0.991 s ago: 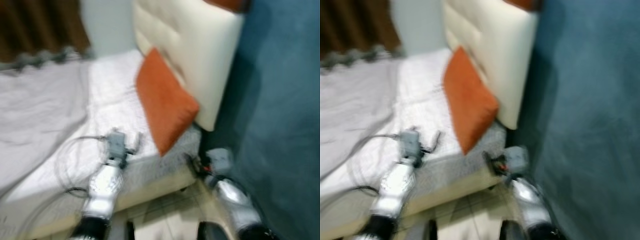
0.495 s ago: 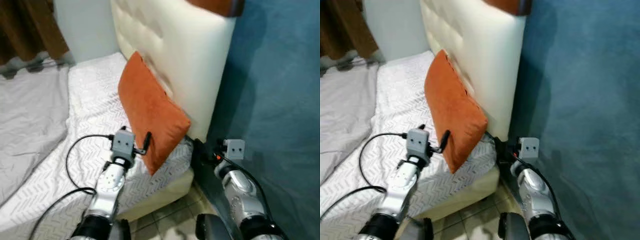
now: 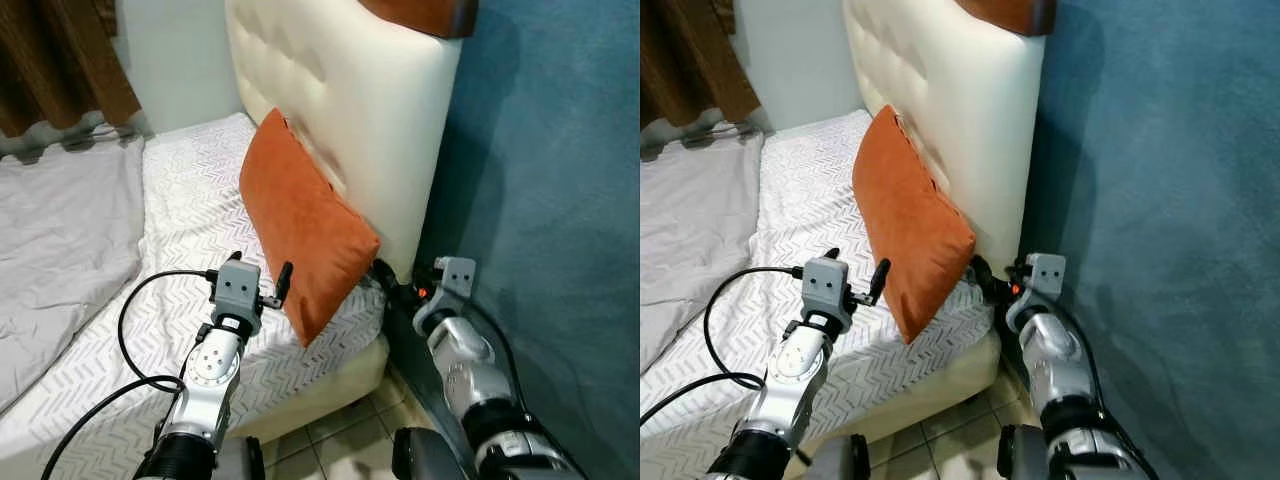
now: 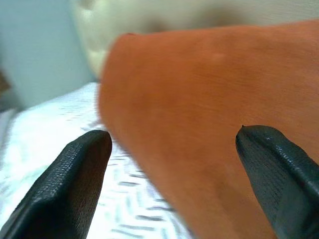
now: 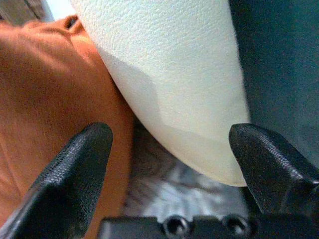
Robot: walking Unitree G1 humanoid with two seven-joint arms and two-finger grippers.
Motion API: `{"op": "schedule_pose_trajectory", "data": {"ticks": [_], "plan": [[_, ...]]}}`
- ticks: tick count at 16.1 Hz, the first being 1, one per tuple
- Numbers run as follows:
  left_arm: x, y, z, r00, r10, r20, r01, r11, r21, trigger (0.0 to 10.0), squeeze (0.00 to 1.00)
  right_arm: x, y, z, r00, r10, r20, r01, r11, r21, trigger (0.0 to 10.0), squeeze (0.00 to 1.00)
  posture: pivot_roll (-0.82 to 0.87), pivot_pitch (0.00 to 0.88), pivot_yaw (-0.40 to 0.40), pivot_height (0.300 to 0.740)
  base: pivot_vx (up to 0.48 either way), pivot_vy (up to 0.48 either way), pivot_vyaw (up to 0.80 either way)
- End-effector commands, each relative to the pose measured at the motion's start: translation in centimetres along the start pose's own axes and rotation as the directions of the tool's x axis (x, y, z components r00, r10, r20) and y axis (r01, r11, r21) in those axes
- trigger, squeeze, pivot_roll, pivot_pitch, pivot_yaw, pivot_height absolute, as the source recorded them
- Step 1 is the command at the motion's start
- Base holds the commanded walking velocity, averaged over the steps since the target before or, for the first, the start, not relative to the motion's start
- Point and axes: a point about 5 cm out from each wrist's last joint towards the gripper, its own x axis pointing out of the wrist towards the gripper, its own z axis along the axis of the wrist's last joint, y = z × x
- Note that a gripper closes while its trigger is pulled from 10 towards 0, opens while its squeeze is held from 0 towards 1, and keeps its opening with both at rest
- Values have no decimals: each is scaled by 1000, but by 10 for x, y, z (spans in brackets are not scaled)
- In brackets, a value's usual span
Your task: Clean up the room
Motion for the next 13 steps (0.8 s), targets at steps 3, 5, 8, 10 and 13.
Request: {"op": "schedule_pose_trajectory", "data": {"ticks": [3, 5, 8, 10, 13], "plan": [[-13, 27, -10, 975, 213, -64, -215, 976, -20, 10000, 0, 11, 15, 1, 997, 73, -24, -71, 994, 84, 10000, 0, 50, 38, 30, 572, 0, 0, 0], [-18, 29, -12, 971, 226, -75, -228, 973, -18, 10000, 0, 15, 25, 3, 991, 130, -30, -128, 991, 47, 10000, 0, 67, 45, 12, 572, 0, 0, 0], [-20, 27, -9, 970, 233, -67, -234, 972, -8, 10000, 0, 16, 29, 4, 981, 193, -38, -191, 981, 30, 10000, 0, 76, 48, -2, 586, 0, 0, 0], [-19, 24, -8, 975, 213, -61, -214, 977, -3, 10000, 0, 15, 26, 4, 983, 176, -47, -176, 984, 9, 10000, 0, 70, 49, -3, 610, 0, 0, 0], [-17, 21, -6, 980, 194, -52, -194, 981, 4, 10000, 0, 13, 16, 4, 991, 121, -55, -123, 992, -39, 10000, 0, 63, 50, -1, 615, 0, 0, 0]]}}
